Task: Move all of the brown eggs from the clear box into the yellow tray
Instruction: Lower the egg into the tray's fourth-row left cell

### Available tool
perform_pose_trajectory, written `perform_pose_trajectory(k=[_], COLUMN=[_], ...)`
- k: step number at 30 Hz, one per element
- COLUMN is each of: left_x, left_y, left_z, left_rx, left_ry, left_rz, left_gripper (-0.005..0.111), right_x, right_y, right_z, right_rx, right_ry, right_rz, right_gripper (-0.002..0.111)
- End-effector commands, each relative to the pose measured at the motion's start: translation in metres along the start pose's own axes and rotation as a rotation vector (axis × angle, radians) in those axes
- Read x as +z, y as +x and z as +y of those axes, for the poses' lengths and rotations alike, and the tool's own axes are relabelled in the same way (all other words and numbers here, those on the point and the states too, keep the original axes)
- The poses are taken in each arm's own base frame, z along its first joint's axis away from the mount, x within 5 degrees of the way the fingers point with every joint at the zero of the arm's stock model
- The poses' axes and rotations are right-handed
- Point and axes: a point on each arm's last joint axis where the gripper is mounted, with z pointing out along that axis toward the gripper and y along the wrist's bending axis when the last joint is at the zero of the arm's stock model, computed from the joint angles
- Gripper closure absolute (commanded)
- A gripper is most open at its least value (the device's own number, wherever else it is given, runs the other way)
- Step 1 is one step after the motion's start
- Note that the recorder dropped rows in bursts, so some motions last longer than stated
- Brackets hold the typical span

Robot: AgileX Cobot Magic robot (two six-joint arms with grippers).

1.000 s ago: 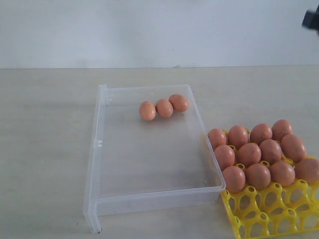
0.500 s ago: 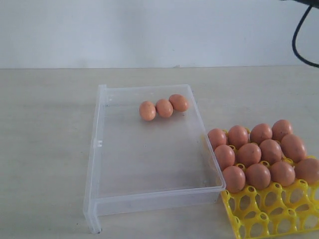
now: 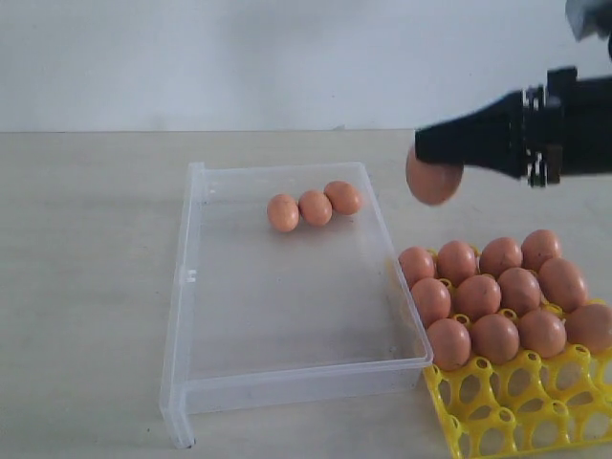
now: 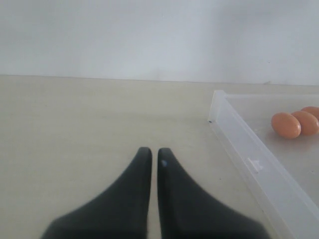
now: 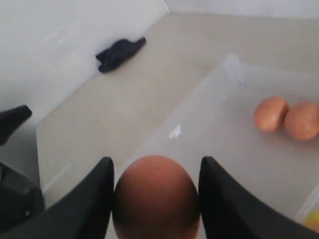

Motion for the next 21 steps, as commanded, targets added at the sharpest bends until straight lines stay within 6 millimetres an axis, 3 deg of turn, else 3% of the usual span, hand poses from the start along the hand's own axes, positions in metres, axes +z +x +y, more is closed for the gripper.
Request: perform_pose_trajectory(k=[1, 6, 9, 13, 21], left_x=[0.0, 0.0, 0.0, 0.0, 0.0], left_y=[0.0, 0.0, 0.0, 0.0, 0.0], left_z=[0.0, 0.0, 0.0, 0.0, 0.0], left_rx=[-0.001, -0.001, -0.001, -0.001, -0.001], left_ry=[-0.002, -0.002, -0.002, -0.002, -0.002], left_rz=[-0.003, -0.003, -0.003, -0.003, -0.003], left_gripper=[0.103, 0.103, 0.103, 0.103, 0.103], right_x=[0.003, 0.007, 0.007, 0.006, 0.0], right_y=[0.051, 0.084, 0.089, 0.089, 0.113], right_z=[0.004, 0.013, 0.013, 0.011, 0.006], right_rx=[0.015, -0.096, -0.238, -0.253, -0.313], right_ry=[-0.005, -0.053, -0.05, -0.026, 0.132], right_rz=[0.143, 0.196, 0.203, 0.209, 0.3], right_gripper=[0.108, 0.108, 0.108, 0.108, 0.108])
